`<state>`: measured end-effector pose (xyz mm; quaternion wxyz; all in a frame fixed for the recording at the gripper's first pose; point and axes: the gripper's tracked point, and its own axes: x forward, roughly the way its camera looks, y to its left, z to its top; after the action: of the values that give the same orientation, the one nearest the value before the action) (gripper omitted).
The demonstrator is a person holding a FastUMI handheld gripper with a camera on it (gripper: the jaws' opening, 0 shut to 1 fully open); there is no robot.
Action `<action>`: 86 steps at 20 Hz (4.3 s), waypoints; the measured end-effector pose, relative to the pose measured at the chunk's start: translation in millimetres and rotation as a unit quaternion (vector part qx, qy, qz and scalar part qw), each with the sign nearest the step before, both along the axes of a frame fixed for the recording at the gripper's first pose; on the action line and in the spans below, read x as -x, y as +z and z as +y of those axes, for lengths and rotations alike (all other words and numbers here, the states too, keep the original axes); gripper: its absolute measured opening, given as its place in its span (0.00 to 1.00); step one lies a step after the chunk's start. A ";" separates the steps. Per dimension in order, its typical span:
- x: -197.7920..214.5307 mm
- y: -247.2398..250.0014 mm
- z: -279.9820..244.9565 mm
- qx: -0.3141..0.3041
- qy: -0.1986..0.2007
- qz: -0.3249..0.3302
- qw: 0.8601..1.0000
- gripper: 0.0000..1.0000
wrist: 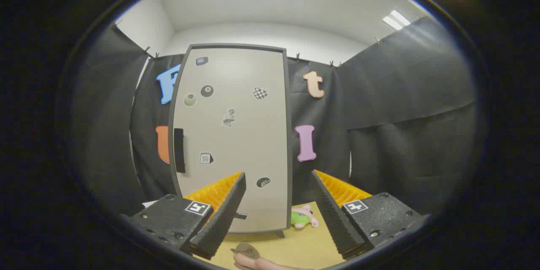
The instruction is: Open the shoe cabinet door, grab the shoes and put them into the shoe cabinet, then close the shoe cabinet door.
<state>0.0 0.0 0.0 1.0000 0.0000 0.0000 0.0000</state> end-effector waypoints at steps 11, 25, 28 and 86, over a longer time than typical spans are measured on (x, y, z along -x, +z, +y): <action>11.9 20.9 1.4 0.003 0.007 -0.011 1.000 0.99; -7.4 48.9 39.2 -0.001 0.024 -0.020 1.000 0.99; -22.4 52.4 66.8 0.000 0.048 -0.015 0.999 0.99; -90.2 -6.6 214.2 0.040 0.350 0.089 0.932 0.29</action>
<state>90.2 214.2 -6.6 0.9316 -0.0396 0.0890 0.3502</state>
